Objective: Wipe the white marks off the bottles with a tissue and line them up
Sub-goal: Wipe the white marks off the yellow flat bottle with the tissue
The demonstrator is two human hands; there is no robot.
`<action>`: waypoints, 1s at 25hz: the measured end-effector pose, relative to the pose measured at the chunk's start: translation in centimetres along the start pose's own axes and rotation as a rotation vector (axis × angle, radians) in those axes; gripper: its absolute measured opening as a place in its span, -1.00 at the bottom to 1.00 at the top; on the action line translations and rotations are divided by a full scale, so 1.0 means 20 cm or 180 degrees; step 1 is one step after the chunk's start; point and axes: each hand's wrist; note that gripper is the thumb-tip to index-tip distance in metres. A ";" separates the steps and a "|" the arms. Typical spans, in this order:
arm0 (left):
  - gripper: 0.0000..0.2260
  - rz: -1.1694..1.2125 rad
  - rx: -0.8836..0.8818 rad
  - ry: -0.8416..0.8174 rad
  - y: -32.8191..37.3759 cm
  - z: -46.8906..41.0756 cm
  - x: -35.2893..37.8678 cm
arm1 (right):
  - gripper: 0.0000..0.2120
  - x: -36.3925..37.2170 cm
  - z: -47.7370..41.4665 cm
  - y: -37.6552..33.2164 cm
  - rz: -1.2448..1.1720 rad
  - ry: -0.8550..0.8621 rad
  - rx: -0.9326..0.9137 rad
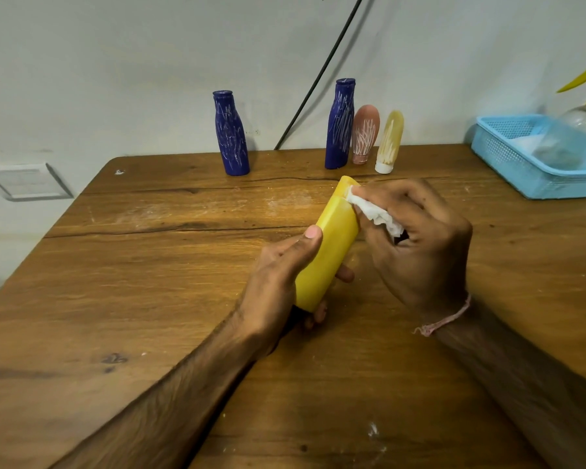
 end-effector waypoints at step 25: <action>-0.54 -0.0151 0.0108 0.0030 -0.01 0.00 0.01 | -0.78 0.00 0.00 -0.01 -0.0282 -0.0256 -0.0489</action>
Point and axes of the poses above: each hand's wrist, its own z-axis away from the middle knuckle, its own x-axis out of the palm, y = z × x, and after that the axes turned 12 degrees about y, right-handed
